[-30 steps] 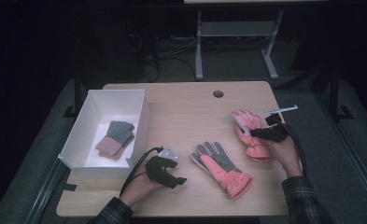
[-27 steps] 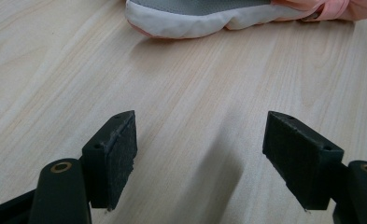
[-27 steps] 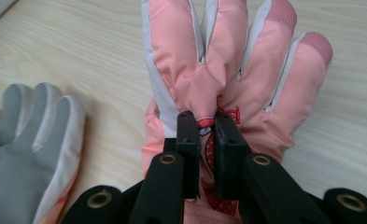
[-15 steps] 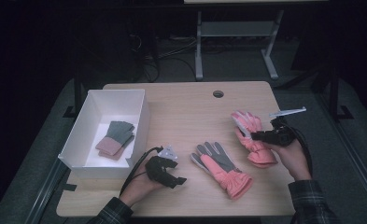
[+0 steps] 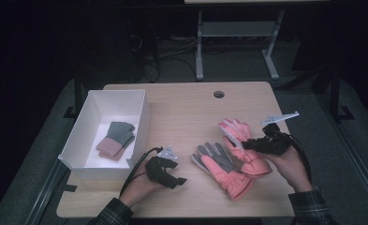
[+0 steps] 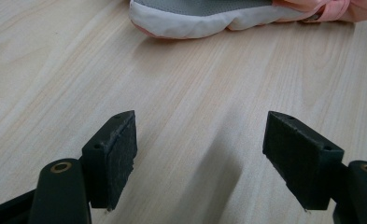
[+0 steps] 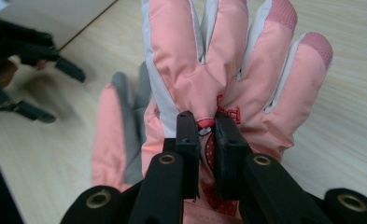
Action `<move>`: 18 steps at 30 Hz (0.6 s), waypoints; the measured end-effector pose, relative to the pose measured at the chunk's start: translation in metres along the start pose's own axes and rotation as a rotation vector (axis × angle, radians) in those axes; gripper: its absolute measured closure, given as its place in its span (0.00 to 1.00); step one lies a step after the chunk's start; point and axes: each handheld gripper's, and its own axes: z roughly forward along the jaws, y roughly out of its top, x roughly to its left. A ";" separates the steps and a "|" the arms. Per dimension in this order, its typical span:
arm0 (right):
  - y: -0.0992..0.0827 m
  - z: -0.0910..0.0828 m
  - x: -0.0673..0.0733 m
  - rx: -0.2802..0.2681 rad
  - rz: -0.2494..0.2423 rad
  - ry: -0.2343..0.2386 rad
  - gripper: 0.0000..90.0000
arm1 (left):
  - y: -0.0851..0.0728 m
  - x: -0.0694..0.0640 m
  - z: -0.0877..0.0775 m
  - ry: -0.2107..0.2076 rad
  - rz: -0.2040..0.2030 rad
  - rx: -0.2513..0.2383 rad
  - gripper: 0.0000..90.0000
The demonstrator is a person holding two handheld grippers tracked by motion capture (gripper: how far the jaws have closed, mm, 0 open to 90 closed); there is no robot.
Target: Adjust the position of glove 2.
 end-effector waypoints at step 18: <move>0.007 0.020 0.046 0.084 -0.122 0.106 0.91 | 0.000 -0.001 0.001 -0.003 -0.002 0.004 0.28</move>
